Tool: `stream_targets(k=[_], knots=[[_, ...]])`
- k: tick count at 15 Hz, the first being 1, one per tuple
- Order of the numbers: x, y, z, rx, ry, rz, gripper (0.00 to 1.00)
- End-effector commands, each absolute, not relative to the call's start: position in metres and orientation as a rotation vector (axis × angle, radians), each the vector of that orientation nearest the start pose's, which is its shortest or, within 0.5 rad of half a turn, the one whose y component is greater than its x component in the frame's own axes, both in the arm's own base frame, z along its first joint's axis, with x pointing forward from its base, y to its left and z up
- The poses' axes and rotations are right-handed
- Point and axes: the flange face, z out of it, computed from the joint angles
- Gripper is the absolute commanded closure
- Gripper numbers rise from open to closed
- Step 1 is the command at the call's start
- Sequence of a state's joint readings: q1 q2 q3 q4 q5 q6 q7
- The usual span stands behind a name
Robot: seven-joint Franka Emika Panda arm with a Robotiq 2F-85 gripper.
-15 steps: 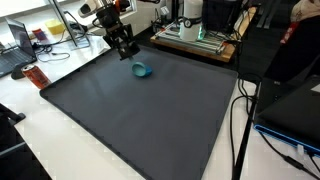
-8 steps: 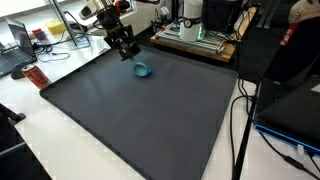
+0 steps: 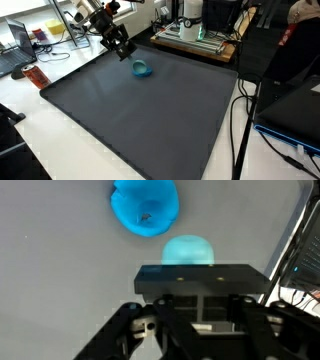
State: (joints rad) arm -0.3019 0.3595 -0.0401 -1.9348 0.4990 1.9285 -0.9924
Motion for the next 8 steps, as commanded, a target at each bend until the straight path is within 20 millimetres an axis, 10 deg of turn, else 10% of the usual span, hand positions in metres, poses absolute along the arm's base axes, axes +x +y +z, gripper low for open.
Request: stream_targets(k=[1,8], knots=[[0.573,-0.18,0.28,-2.447,-0.524,0.033,0.77],[0.577,-0.201,0.266,-2.281,-0.657,0.096,0.77]])
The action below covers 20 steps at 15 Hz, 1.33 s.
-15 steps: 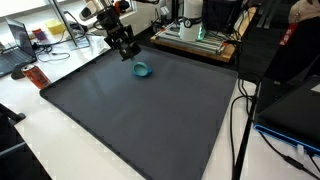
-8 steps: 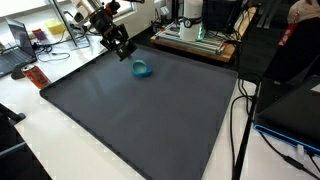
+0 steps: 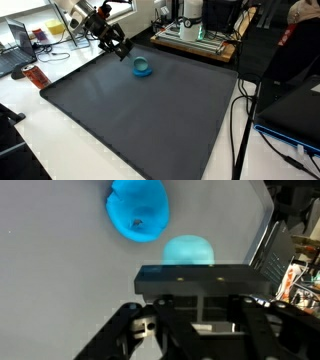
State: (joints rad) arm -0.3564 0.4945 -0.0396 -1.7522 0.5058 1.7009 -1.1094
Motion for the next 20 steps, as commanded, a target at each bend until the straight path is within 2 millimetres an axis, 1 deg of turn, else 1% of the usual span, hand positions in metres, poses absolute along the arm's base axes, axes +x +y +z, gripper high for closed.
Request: stream_targets(k=[1,7,11,13,17,20], knots=[[0.575,-0.206,0.266,-2.259,-0.664,0.11,0.77],[0.569,-0.226,0.265,-2.214,-0.638,0.175,0.77],[0.572,-0.23,0.259,-2.244,-0.634,0.159,0.77],[0.571,-0.229,0.264,-2.253,-0.665,0.121,0.77],[0.561,-0.226,0.286,-2.32,-0.696,0.098,0.77],[0.552,-0.224,0.301,-2.369,-0.677,0.058,0.77]])
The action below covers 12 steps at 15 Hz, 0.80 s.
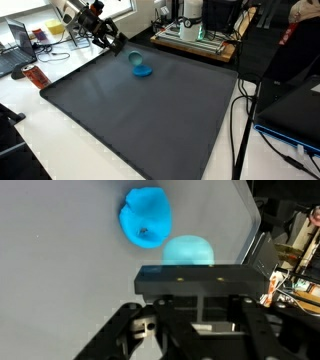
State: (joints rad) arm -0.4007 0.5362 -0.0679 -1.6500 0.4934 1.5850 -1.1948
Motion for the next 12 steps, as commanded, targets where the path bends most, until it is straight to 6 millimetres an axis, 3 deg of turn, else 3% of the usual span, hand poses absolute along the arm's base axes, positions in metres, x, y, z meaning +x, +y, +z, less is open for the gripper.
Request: stream_targets(k=[1,12], knots=[[0.547,-0.222,0.305,-2.384,-0.671,0.036,0.77],[0.479,-0.186,0.325,-2.509,-0.719,-0.164,0.77]])
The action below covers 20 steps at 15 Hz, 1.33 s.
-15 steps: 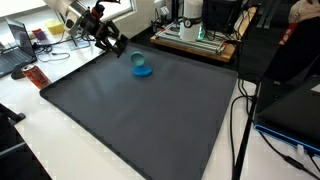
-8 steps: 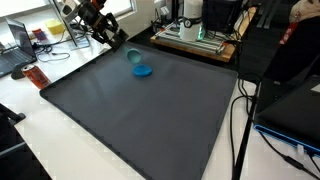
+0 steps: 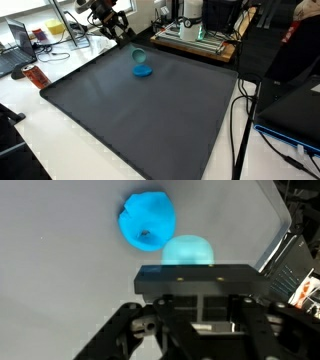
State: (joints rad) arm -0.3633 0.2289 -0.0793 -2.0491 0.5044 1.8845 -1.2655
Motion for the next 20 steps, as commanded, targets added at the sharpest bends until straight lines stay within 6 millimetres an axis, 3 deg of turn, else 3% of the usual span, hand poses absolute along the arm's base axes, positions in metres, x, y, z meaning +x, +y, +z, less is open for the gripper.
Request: stream_targets(k=[1,6,13,16,18,19,20], knots=[[0.474,-0.182,0.329,-2.521,-0.712,-0.172,0.77],[0.462,-0.149,0.359,-2.602,-0.713,-0.189,0.77],[0.472,-0.079,0.4,-2.959,-0.696,-0.14,0.77],[0.476,-0.05,0.408,-3.131,-0.684,-0.013,0.77],[0.473,-0.03,0.406,-3.14,-0.754,0.156,0.77],[0.479,-0.042,0.4,-3.109,-0.729,0.064,0.77],[0.479,-0.035,0.399,-3.109,-0.739,0.084,0.52]])
